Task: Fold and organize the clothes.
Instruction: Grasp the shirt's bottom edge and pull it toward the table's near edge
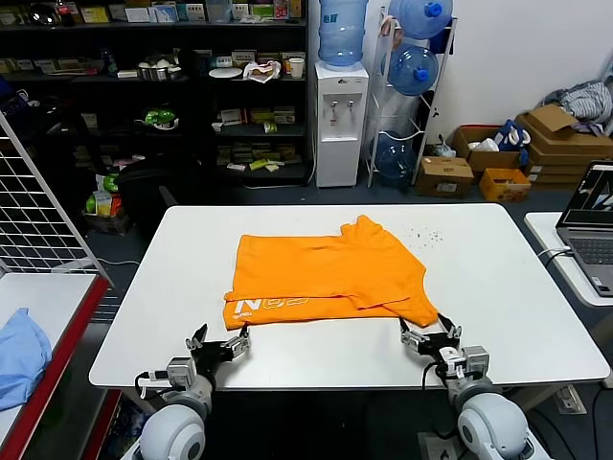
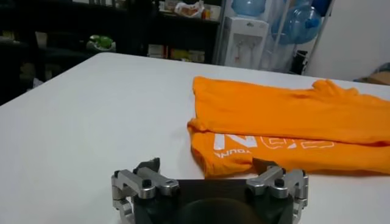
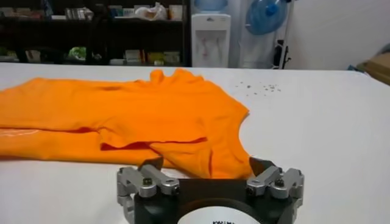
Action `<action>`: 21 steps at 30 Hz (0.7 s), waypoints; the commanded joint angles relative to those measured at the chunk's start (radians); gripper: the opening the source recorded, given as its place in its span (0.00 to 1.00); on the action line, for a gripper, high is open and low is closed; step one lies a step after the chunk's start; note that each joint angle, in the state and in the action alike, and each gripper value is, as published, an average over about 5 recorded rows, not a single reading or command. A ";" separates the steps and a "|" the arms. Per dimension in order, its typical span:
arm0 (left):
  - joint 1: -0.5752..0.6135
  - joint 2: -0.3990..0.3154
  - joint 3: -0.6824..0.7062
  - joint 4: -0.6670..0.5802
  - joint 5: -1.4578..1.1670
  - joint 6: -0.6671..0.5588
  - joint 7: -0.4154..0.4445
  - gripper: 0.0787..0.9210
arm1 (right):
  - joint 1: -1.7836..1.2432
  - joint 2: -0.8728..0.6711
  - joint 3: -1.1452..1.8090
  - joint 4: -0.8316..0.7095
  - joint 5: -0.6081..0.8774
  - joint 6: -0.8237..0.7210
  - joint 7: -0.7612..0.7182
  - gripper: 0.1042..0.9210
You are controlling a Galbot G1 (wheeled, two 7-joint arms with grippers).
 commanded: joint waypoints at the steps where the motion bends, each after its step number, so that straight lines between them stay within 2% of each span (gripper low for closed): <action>1: 0.001 -0.008 0.010 0.019 0.021 0.000 0.002 0.95 | 0.014 -0.005 -0.008 -0.021 0.008 -0.012 -0.011 0.76; 21: -0.013 -0.019 0.031 0.035 0.048 -0.003 -0.005 0.30 | 0.006 -0.013 0.000 -0.020 0.014 0.003 -0.022 0.06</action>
